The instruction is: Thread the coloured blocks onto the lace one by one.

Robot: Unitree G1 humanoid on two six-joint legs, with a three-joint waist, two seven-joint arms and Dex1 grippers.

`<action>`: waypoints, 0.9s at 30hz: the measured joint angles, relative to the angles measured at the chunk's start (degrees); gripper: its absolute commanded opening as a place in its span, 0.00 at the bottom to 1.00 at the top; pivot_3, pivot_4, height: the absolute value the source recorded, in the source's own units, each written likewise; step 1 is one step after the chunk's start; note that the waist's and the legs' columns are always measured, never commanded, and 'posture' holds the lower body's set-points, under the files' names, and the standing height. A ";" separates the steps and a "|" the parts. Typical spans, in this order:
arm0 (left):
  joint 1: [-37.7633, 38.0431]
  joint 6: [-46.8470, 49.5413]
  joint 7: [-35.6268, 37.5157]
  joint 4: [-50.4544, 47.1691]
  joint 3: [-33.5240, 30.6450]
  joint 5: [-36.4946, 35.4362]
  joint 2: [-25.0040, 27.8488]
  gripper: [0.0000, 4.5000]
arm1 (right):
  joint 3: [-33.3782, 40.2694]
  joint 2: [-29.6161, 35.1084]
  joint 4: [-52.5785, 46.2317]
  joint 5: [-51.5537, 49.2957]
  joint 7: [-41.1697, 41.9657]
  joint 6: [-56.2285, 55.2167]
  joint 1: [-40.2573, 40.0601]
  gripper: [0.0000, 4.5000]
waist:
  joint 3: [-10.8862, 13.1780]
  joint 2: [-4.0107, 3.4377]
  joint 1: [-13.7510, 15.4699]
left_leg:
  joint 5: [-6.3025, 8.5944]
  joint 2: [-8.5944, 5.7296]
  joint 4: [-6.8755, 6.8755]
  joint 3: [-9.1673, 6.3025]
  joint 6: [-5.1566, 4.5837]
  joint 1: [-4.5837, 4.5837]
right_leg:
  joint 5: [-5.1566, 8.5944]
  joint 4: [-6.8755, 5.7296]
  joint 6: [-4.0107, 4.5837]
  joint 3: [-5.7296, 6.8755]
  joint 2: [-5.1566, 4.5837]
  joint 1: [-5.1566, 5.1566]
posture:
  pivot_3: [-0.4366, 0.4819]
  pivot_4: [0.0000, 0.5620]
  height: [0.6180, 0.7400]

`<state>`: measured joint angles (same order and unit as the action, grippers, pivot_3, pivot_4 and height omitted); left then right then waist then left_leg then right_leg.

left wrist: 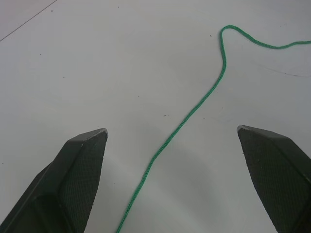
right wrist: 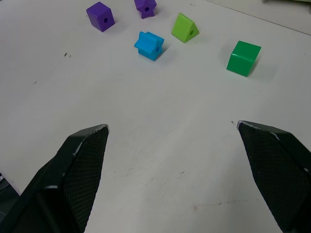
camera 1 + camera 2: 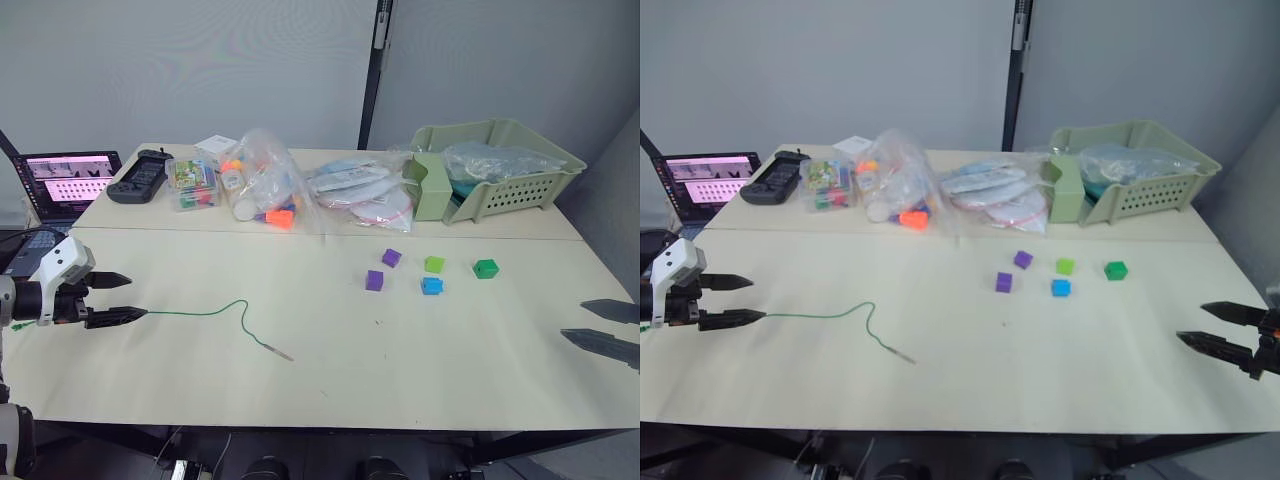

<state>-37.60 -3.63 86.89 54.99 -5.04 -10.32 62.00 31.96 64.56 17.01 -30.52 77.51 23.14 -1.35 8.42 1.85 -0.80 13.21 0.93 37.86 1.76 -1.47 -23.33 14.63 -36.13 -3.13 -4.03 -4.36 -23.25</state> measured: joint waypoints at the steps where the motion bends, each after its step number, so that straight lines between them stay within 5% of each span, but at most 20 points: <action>1: 0.00 0.00 0.00 0.00 0.00 0.00 0.00 1.00 | 0.00 0.00 0.00 0.00 0.00 0.00 0.00 0.99 | 0.00 0.00 0.00 | 0.00 0.00 0.00 0.00 0.00 0.00 | 0.00 0.00 0.00 0.00 0.00 0.00 | 0.48 0.27 0.95; 8: -0.05 8.41 2.90 -9.48 0.85 -2.25 -5.93 1.00 | -3.21 -2.21 -12.76 -3.37 -2.04 5.82 2.39 0.99 | 0.00 0.00 0.08 | -0.03 0.02 0.13 -0.10 0.05 -0.08 | -0.01 -0.15 0.00 0.01 0.05 0.00 | 0.48 0.27 0.95; 15: 7.23 18.09 5.24 -36.18 4.78 -9.90 -7.26 1.00 | -6.24 -2.57 -35.78 -13.08 -8.93 18.57 3.62 0.99 | 0.00 0.00 0.01 | 0.01 0.05 0.12 -0.42 0.07 -0.12 | -0.03 -0.18 -0.03 0.01 -0.03 -0.01 | 0.48 0.27 0.95; 21: 3.10 3.81 5.43 -39.01 17.27 -2.29 -13.15 1.00 | -13.23 -1.20 -51.03 -18.17 -16.89 26.02 10.09 0.99 | 0.07 0.06 0.86 | -0.07 0.00 0.30 -0.29 0.15 -0.20 | -0.03 -0.04 -0.02 0.05 0.04 0.07 | 0.48 0.27 0.95; 27: -2.19 -3.60 5.45 -36.23 25.14 -2.56 -17.26 1.00 | -15.52 -2.52 -54.97 -19.68 -23.57 29.21 11.58 0.99 | 0.12 0.16 0.96 | -0.03 -0.03 0.54 -0.38 0.08 -0.50 | -0.10 -0.04 -0.14 0.05 -0.02 -0.05 | 0.48 0.27 0.95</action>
<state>-39.79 -7.22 92.34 18.76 20.10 -12.88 44.73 16.44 62.04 -37.95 -50.20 53.94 52.35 10.24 8.54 2.01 0.16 13.18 0.90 38.40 1.39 -1.39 -23.83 14.54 -36.17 -3.27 -3.98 -4.38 -23.30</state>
